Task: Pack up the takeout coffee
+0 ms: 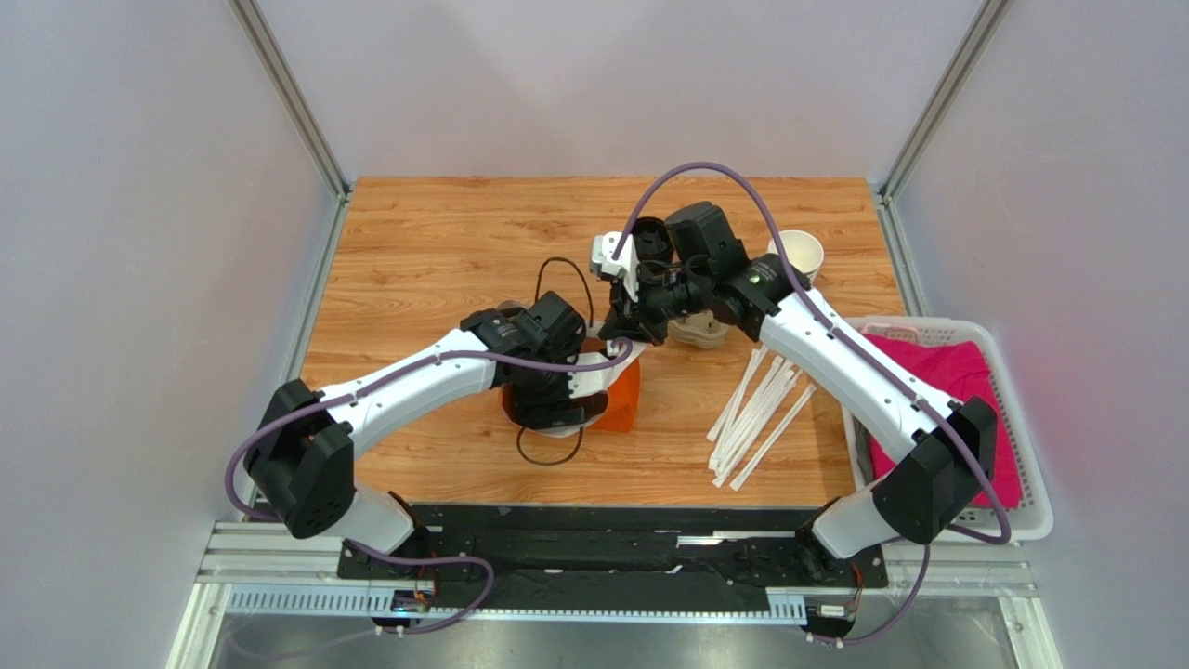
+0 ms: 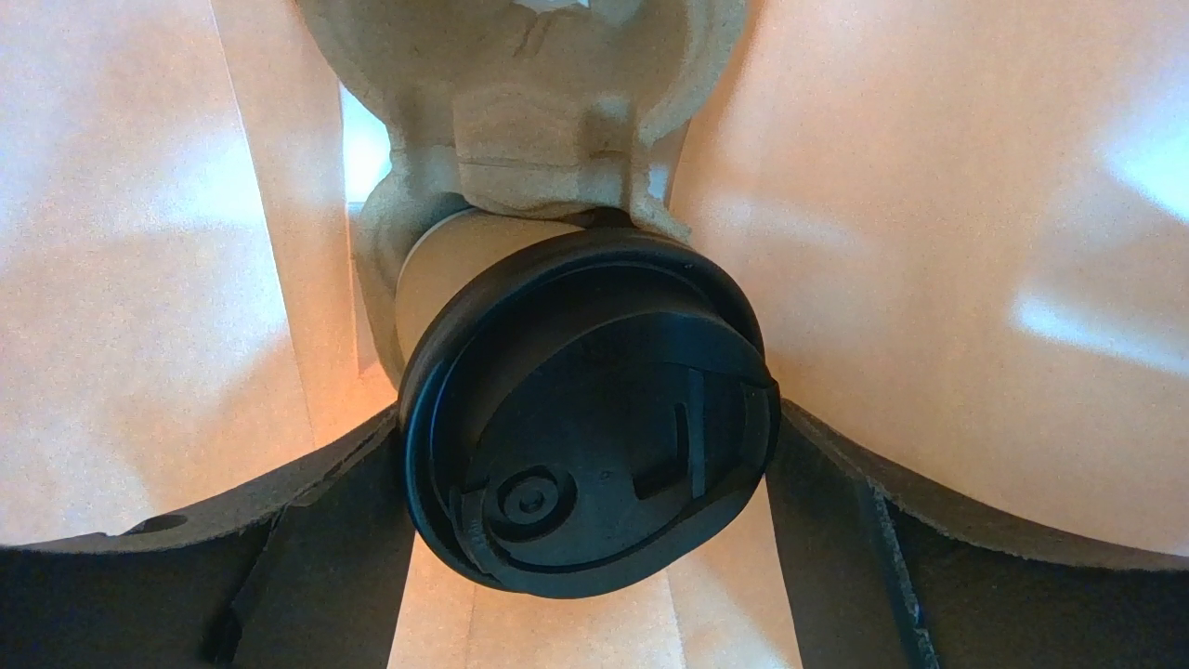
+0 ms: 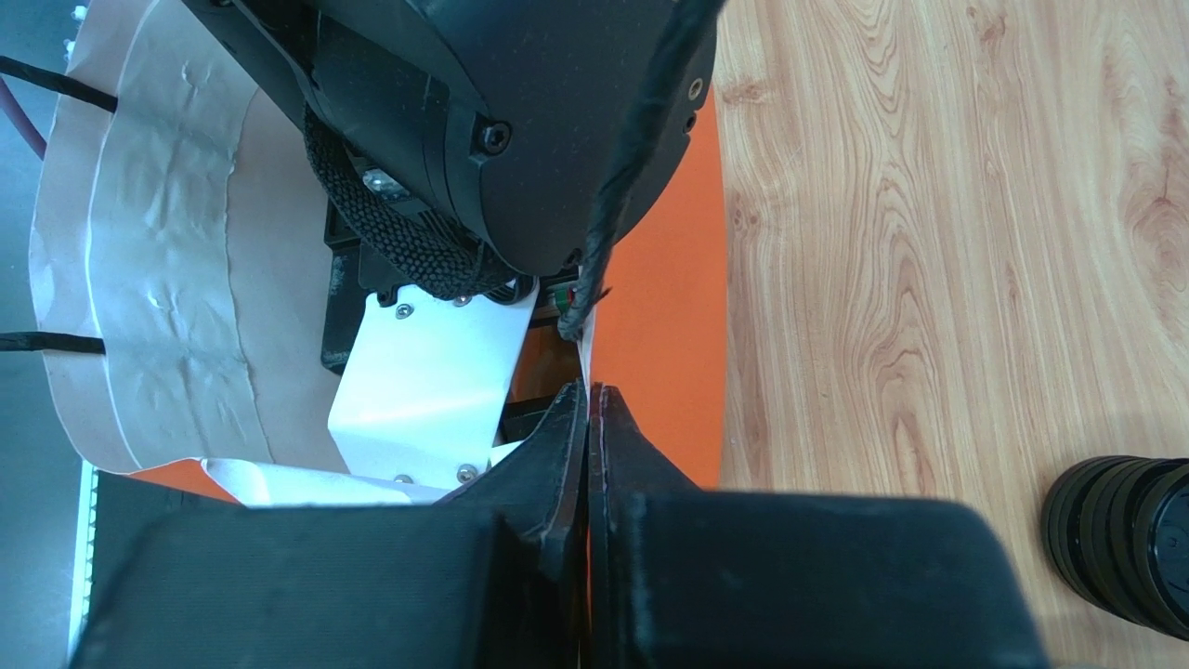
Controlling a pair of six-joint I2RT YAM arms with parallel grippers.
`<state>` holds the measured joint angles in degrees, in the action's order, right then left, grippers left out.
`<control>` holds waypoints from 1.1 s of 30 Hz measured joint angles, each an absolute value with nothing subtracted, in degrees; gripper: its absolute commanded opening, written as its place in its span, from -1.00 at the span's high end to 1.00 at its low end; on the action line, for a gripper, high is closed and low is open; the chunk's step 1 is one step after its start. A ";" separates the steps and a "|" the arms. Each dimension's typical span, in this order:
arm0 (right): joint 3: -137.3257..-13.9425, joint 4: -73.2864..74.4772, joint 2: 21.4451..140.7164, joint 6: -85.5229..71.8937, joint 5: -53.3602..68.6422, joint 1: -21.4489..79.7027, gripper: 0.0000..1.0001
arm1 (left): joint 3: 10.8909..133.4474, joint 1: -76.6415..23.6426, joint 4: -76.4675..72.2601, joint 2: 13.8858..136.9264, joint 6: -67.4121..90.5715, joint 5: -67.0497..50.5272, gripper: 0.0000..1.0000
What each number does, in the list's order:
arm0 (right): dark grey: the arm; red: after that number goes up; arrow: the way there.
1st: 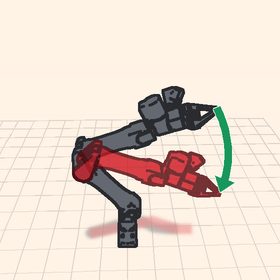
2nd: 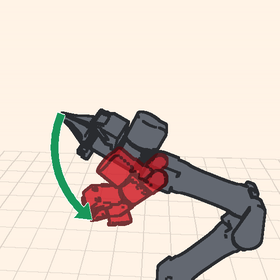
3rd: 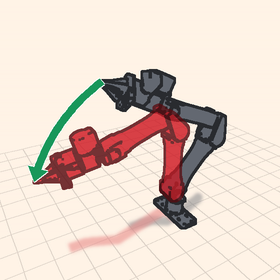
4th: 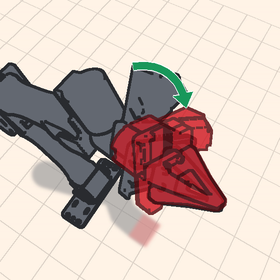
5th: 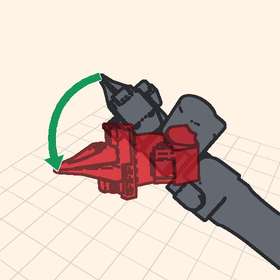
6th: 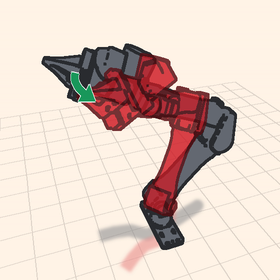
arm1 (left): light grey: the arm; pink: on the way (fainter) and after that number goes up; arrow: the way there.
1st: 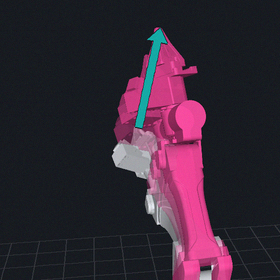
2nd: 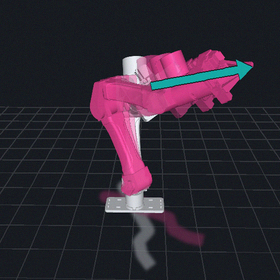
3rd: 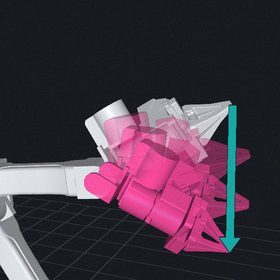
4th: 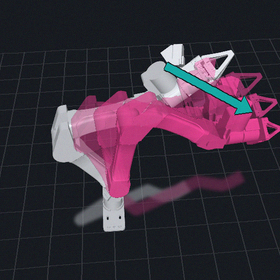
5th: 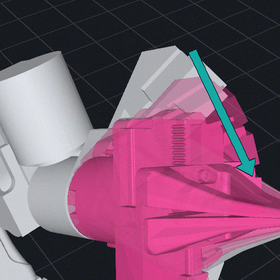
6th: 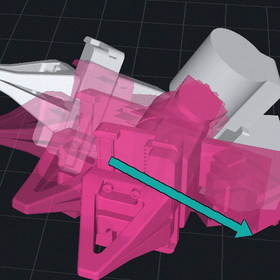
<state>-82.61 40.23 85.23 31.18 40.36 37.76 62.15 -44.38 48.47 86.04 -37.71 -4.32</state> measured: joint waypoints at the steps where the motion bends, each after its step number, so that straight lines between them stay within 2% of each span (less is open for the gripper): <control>1: -82.78 40.38 85.47 31.31 40.66 37.52 1.00 | 62.30 -44.34 48.49 86.21 -37.82 -4.29 0.15; 6: -84.12 41.63 86.72 31.51 42.50 36.49 1.00 | 63.35 -44.14 48.80 86.41 -37.87 -4.25 -0.24; 10: -84.60 42.09 87.11 31.97 43.13 35.81 1.00 | 65.14 -43.99 50.52 86.54 -37.65 -4.25 -0.44; 11: -84.75 42.15 87.18 32.08 43.20 35.66 1.00 | 65.60 -43.88 51.03 86.72 -37.56 -4.23 -0.56; 16: -86.00 43.13 88.09 32.67 43.94 35.05 1.00 | 67.22 -43.72 53.39 87.24 -36.95 -4.19 -0.81; 33: -90.80 45.71 91.94 31.31 45.34 32.53 1.00 | 68.03 -44.23 54.85 87.11 -36.07 -2.48 -0.95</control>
